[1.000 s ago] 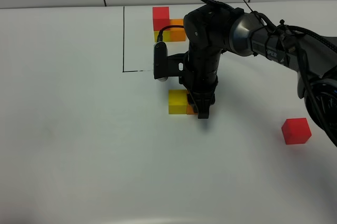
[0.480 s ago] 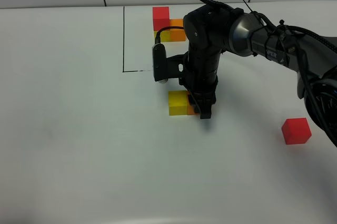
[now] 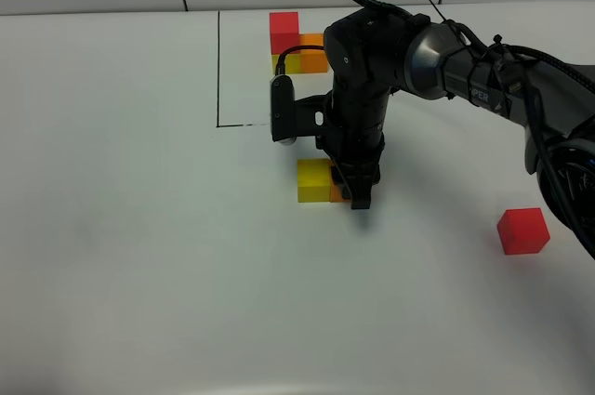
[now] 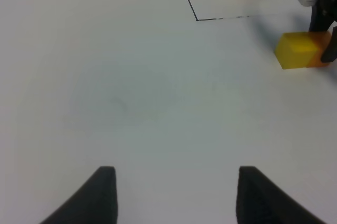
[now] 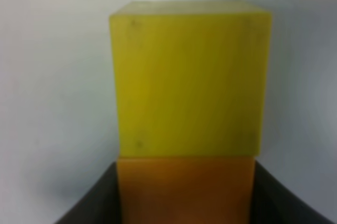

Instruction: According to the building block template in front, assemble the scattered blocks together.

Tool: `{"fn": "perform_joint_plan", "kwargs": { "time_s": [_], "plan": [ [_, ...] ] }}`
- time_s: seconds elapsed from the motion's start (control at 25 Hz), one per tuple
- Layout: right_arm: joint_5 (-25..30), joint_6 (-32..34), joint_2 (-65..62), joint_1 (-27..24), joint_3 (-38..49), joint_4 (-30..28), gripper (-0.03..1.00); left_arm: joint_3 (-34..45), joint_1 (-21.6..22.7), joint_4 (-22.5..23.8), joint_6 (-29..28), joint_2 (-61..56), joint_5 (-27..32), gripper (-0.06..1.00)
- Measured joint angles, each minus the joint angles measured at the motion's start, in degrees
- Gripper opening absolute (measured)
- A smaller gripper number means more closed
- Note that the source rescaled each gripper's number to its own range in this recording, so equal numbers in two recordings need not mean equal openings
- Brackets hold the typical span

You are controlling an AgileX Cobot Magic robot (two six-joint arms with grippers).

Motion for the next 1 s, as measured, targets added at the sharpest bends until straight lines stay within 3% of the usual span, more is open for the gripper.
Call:
{"fn": "perform_joint_plan", "kwargs": {
  "time_s": [0.24, 0.32, 0.4, 0.52, 0.64, 0.84, 1.0],
  "plan": [
    [-0.11, 0.04, 0.0, 0.0, 0.0, 0.12, 0.01, 0.0, 0.0, 0.0, 0.0, 0.0, 0.0, 0.12],
    [-0.55, 0.12, -0.05, -0.15, 0.0, 0.88, 0.05, 0.0, 0.0, 0.0, 0.0, 0.0, 0.0, 0.12],
    [-1.28, 0.43, -0.31, -0.5, 0.05, 1.73, 0.21, 0.0, 0.0, 0.0, 0.0, 0.0, 0.0, 0.12],
    [-1.06, 2.3, -2.29, -1.17, 0.05, 2.34, 0.55, 0.0, 0.0, 0.0, 0.0, 0.0, 0.0, 0.12],
    [0.08, 5.45, -5.71, -2.36, 0.05, 2.34, 0.76, 0.0, 0.0, 0.0, 0.0, 0.0, 0.0, 0.12],
    [1.79, 13.81, -12.7, -5.79, 2.73, 0.36, 0.81, 0.0, 0.0, 0.0, 0.0, 0.0, 0.0, 0.12],
    [-3.6, 22.83, -21.18, -9.87, 14.43, -0.53, 0.81, 0.0, 0.0, 0.0, 0.0, 0.0, 0.0, 0.12]
  ]
}}
